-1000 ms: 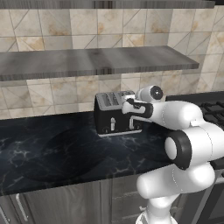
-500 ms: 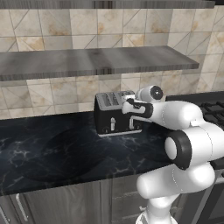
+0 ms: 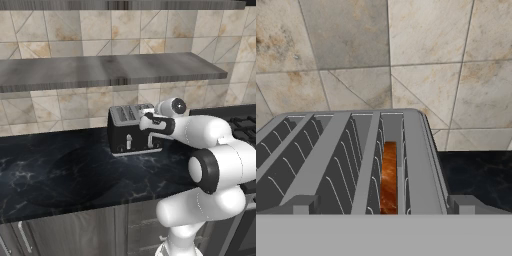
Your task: Start the toaster. Once the lever pops up, take the bread to the plate on the dining counter.
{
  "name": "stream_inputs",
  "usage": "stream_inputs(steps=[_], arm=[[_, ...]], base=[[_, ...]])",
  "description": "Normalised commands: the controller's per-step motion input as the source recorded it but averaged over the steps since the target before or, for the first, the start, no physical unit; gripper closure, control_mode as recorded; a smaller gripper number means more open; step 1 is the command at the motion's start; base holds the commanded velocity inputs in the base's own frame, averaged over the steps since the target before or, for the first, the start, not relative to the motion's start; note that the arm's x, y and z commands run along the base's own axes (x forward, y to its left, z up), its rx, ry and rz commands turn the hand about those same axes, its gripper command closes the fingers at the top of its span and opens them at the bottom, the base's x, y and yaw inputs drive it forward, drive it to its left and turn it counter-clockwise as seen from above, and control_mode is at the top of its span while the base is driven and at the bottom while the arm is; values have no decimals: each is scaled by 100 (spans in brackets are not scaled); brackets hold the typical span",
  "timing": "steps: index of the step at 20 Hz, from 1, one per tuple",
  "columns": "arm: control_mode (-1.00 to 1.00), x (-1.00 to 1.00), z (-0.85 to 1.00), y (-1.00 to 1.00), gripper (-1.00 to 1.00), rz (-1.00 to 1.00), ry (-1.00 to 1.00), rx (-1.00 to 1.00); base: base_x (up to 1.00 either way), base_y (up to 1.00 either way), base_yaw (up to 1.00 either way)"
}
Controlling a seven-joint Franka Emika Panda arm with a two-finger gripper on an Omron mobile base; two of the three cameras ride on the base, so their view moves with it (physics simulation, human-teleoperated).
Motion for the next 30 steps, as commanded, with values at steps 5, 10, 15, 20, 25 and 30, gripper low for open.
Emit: stream_inputs(steps=[5, 10, 15, 20, 25, 30], arm=[[-100, 0, 0, 0, -100, 0, 0, 0], [-100, 0, 0, 0, -100, 0, 0, 0], [-100, 0, 0, 0, -100, 0, 0, 0], [-100, 0, 0, 0, -100, 0, 0, 0], [-100, 0, 0, 0, -100, 0, 0, 0], [-100, 0, 0, 0, -100, 0, 0, 0]], base=[[0, 0, 0], [0, 0, 0], [0, 0, 0], [0, 0, 0], [0, 0, 0], [0, 0, 0]])
